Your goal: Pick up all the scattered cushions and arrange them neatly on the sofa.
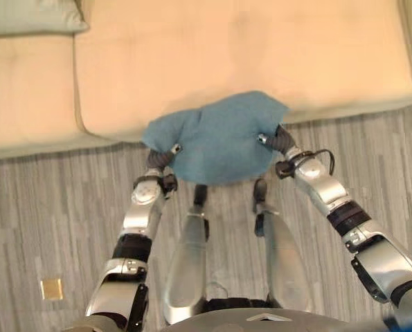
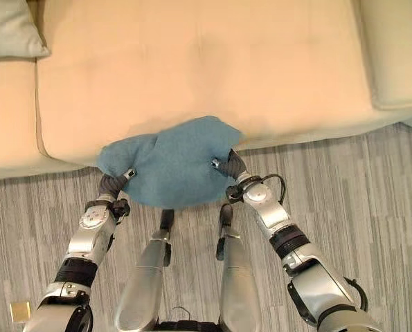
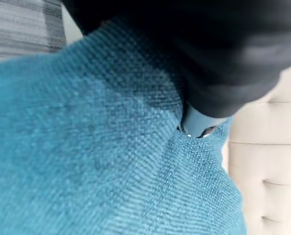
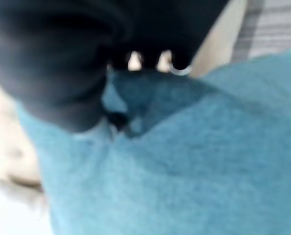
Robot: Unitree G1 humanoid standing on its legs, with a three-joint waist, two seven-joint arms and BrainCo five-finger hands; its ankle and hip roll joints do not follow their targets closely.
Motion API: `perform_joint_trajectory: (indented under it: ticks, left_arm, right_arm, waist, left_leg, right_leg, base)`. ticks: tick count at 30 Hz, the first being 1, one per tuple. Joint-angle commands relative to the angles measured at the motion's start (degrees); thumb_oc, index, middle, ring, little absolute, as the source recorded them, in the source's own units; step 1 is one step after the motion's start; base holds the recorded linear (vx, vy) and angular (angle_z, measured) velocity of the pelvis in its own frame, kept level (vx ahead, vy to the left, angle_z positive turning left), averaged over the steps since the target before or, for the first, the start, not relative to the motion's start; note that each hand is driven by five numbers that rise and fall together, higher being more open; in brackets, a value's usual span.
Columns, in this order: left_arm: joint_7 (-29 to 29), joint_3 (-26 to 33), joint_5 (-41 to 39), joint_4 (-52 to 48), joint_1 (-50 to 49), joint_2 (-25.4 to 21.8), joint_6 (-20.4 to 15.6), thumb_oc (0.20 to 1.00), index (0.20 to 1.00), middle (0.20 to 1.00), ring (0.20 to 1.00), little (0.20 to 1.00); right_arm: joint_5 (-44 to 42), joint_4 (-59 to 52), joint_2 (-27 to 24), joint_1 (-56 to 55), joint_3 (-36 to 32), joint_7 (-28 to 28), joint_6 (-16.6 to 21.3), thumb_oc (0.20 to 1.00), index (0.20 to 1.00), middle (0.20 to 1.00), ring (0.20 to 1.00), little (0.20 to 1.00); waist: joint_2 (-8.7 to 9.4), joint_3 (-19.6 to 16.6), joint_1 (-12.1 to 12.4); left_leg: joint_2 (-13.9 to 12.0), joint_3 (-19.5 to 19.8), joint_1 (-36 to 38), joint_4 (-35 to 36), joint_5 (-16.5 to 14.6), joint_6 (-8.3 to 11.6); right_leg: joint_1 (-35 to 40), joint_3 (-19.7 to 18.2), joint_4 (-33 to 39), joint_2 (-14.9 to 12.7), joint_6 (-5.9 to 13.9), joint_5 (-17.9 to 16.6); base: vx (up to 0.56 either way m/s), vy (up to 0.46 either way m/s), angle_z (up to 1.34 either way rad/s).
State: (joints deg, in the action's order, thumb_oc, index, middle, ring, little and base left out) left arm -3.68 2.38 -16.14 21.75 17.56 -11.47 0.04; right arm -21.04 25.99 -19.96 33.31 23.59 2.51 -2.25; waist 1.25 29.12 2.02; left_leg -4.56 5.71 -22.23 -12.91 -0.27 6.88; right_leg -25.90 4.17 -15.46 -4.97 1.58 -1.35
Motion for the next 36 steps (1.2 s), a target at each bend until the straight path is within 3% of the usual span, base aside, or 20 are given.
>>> perform_joint_trajectory:
  ticks: [1,7,8,12,14,19,23,25,28,29,33,35,36]
  left_arm:
    - [7.14,-4.76,1.82,-8.08,0.89,2.2,-4.75,0.2,0.2,0.2,0.2,0.2]
    - [9.81,-3.35,1.73,-11.02,-10.38,2.2,-5.5,0.2,0.2,0.2,0.2,0.2]
    - [9.81,-3.44,1.73,-11.07,-10.56,2.13,-5.52,0.2,0.2,0.2,0.2,0.2]
    - [10.43,-2.6,2.22,-13.65,-15.13,1.1,-5.96,0.2,0.2,0.2,0.2,0.2]
    - [10.75,-2.18,1.87,-14.1,-16.32,1.8,-6.17,0.2,0.2,0.2,0.2,0.2]
    - [12.04,-2.58,2.1,-13.79,-17.62,3.13,-6.62,0.2,0.2,0.2,0.2,0.2]
    - [12.93,-3.75,1.77,-13.63,-18.41,4.13,-6.03,0.2,0.2,0.2,0.2,0.2]
    - [12.69,-3.99,1.53,-14.56,-18.63,4.83,-6.32,0.2,0.2,0.2,0.2,0.2]
    - [12.59,-4.19,1.25,-15.56,-18.66,5.24,-6.44,0.2,0.2,0.2,0.2,0.2]
    - [12.68,-4.88,1.17,-16.47,-18.48,4.9,-6.35,0.2,0.2,0.2,0.2,0.2]
    - [12.99,-5.81,1.78,-17.02,-17.95,5.48,-6.38,0.2,0.2,0.2,0.2,0.2]
    - [13.16,-6.51,1.97,-17.01,-17.24,5.82,-6.1,0.2,0.2,0.2,0.2,0.2]
    - [13.24,-7.18,2.13,-17.09,-17.16,5.63,-6.08,0.2,0.2,0.2,0.2,0.2]
  right_arm:
    - [0.16,-10.31,6.79,0.0,-1.55,-4.17,3.04,0.2,0.2,0.2,0.2,0.2]
    - [1.86,-12.12,11.92,-11.14,-6.5,-5.75,3.14,0.2,0.2,0.2,0.2,0.2]
    - [1.9,-12.12,12.01,-11.29,-6.53,-5.78,3.16,0.2,0.2,0.2,0.2,0.2]
    - [3.24,-12.02,14.54,-12.99,-8.9,-6.17,3.82,0.2,0.2,0.2,0.2,0.2]
    - [3.72,-11.94,15.25,-13.62,-9.58,-6.5,4.0,0.2,0.2,0.2,0.2,0.2]
    - [5.25,-10.83,17.05,-14.39,-10.27,-7.69,4.04,0.2,0.2,0.2,0.2,0.2]
    - [5.82,-10.0,16.87,-15.28,-9.34,-9.79,4.24,0.2,0.2,0.2,0.2,0.2]
    - [5.79,-9.6,17.04,-16.37,-8.31,-10.61,4.4,0.2,0.2,0.2,0.2,0.2]
    - [5.85,-8.28,17.26,-16.54,-7.34,-11.05,3.81,0.2,0.2,0.2,0.2,0.2]
    - [6.03,-9.24,16.93,-16.86,-7.6,-11.06,3.76,0.2,0.2,0.2,0.2,0.2]
    - [6.52,-9.73,15.76,-18.38,-8.27,-10.69,3.07,0.2,0.2,0.2,0.2,0.2]
    - [6.57,-10.33,15.44,-19.39,-8.99,-10.46,2.89,0.2,0.2,0.2,0.2,0.2]
    - [6.6,-10.85,15.04,-19.99,-9.58,-10.43,2.75,0.2,0.2,0.2,0.2,0.2]
  waist:
    - [0.55,0.67,1.99]
    - [0.09,-9.43,3.72]
    - [0.15,-9.54,3.84]
    - [-0.69,-15.09,5.05]
    - [-0.75,-16.99,5.51]
    - [-0.19,-20.4,6.58]
    - [-2.31,-20.44,6.77]
    - [-1.15,-21.46,6.23]
    - [-1.75,-21.87,4.22]
    - [-0.63,-22.05,3.88]
    - [1.07,-23.78,2.12]
    - [3.58,-22.91,2.17]
    - [5.01,-22.02,2.62]
  left_leg:
    - [-6.63,0.56,5.75,2.27,7.35,7.36]
    - [-6.21,-3.36,12.33,7.98,7.52,4.01]
    - [-6.25,-3.46,12.53,8.18,7.55,4.01]
    - [-4.28,-5.22,16.5,10.61,7.0,0.5]
    - [-3.49,-5.48,17.97,11.1,6.78,-0.33]
    - [-0.6,-5.25,21.5,11.51,6.93,-2.04]
    - [0.33,-5.18,26.14,13.12,6.37,-2.64]
    - [1.35,-5.21,28.28,14.94,5.78,-2.99]
    - [0.66,-5.11,32.09,16.4,5.46,-3.39]
    - [1.24,-4.77,32.04,15.84,5.01,-3.58]
    - [-1.15,-5.78,31.43,9.25,5.22,-4.28]
    - [-3.09,-7.44,27.32,-0.79,5.25,-4.87]
    - [-3.64,-7.47,23.43,-8.25,3.33,-5.31]
  right_leg:
    - [6.76,-0.44,3.14,-8.3,5.77,-6.89]
    - [13.76,1.01,9.86,-5.36,4.59,-6.97]
    - [13.91,0.98,10.07,-5.32,4.59,-7.04]
    - [17.31,2.16,12.79,-3.16,3.78,-6.32]
    - [18.4,1.96,13.39,-2.81,3.65,-6.34]
    - [21.4,1.34,12.9,-3.0,3.13,-6.73]
    - [18.45,0.11,1.21,-1.59,4.34,-6.19]
    - [17.88,1.81,7.38,-1.24,3.53,-5.02]
    - [14.9,3.75,13.92,1.03,2.95,-4.56]
    - [15.52,2.52,15.35,0.94,2.19,-4.38]
    - [18.77,0.82,14.67,2.34,2.91,-6.31]
    - [20.65,-0.5,14.17,1.27,2.78,-7.18]
    - [22.14,-0.64,14.19,0.53,2.57,-7.95]
  base:
    - [0.13,0.019,-0.21]
    - [0.17,0.043,-0.09]
    - [0.09,0.065,-0.12]
    - [0.11,0.075,-0.05]
    - [0.08,0.079,-0.15]
    - [0.06,0.107,-0.11]
    - [0.07,0.186,-0.35]
    - [0.22,0.014,-0.62]
    - [0.24,-0.033,-0.23]
    - [0.22,-0.082,-0.03]
    - [0.26,-0.15,0.65]
    - [0.17,-0.216,0.43]
    - [0.21,-0.274,0.29]
